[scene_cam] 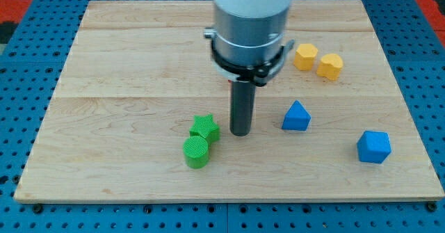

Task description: Push the blue triangle to center left

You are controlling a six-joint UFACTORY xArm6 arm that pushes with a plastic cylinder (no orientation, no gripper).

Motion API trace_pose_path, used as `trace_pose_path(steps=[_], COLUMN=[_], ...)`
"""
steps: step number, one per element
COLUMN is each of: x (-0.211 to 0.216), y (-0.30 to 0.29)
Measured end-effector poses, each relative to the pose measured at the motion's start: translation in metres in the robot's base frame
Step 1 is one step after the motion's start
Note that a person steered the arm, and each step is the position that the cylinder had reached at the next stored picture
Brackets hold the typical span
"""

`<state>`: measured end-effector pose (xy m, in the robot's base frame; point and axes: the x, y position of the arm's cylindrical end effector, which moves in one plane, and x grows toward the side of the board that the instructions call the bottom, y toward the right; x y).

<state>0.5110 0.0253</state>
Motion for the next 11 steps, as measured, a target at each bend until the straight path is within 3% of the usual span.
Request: trace_pose_path(steps=[1, 3, 5, 6, 9, 11], x=[0.021, -0.016, -0.008, -0.021, -0.046, -0.09], y=[0.053, 0.137, -0.026, -0.01, -0.146, -0.169])
